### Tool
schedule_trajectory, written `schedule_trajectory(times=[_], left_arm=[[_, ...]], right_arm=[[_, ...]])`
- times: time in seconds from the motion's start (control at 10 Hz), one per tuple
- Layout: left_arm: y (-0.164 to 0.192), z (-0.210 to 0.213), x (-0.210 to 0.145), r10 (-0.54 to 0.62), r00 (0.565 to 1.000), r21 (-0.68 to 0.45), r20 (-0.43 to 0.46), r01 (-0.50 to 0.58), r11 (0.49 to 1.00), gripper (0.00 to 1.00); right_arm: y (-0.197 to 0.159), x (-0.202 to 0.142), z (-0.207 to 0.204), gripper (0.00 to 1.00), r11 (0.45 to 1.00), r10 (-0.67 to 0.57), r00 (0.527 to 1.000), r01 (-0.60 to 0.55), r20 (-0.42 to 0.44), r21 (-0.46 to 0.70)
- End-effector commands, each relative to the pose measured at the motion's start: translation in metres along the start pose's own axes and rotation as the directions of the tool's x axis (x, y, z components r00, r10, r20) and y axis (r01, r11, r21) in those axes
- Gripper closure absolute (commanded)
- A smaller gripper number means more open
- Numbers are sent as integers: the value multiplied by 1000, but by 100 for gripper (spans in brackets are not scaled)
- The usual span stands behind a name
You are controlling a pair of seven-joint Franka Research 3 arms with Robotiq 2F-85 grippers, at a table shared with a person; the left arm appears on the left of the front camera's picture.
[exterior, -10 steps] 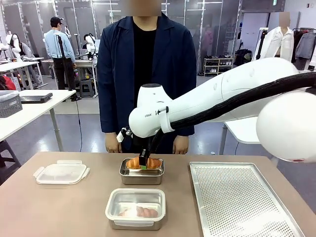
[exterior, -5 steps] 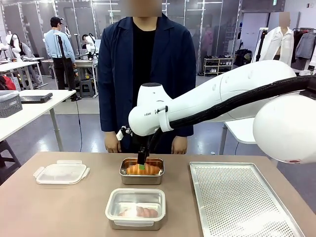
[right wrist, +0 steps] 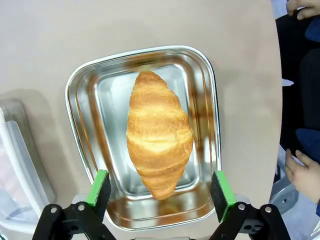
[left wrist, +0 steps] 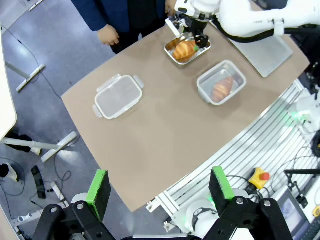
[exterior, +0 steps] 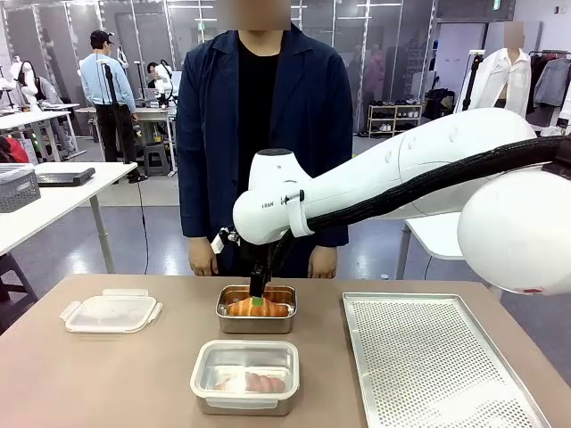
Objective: Place the bread into the airtight container.
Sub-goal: Pick up a Butter Roll and place it into an empty Airtight Container.
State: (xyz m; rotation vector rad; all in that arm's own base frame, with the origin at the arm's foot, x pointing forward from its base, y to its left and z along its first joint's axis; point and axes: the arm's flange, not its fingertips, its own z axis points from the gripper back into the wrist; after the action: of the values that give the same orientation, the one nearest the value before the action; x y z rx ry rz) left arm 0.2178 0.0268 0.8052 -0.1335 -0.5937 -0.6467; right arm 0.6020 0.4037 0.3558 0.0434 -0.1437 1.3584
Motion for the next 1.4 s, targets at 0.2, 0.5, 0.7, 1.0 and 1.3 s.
schedule_trajectory(times=[0.2,0.5,0.7,1.0,1.3], left_arm=[[-1,1,0,-9,1000,-5,1,9,1000,0],[-1,1,0,-9,1000,-5,1,9,1000,0],[-1,1,0,-9,1000,-5,1,9,1000,0],[-1,1,0,-9,1000,-5,1,9,1000,0],[-1,1,0,-9,1000,-5,1,9,1000,0]], right_arm=[[0,1,0,0,1000,-8,1000,8,6,-6],[0,1,0,0,1000,-8,1000,8,6,-6],[0,1,0,0,1000,-8,1000,8,6,-6],[0,0,0,0,1000,0,1000,0,0,0],[18,-24,116,0,987,-108,993,101,-50,-126]])
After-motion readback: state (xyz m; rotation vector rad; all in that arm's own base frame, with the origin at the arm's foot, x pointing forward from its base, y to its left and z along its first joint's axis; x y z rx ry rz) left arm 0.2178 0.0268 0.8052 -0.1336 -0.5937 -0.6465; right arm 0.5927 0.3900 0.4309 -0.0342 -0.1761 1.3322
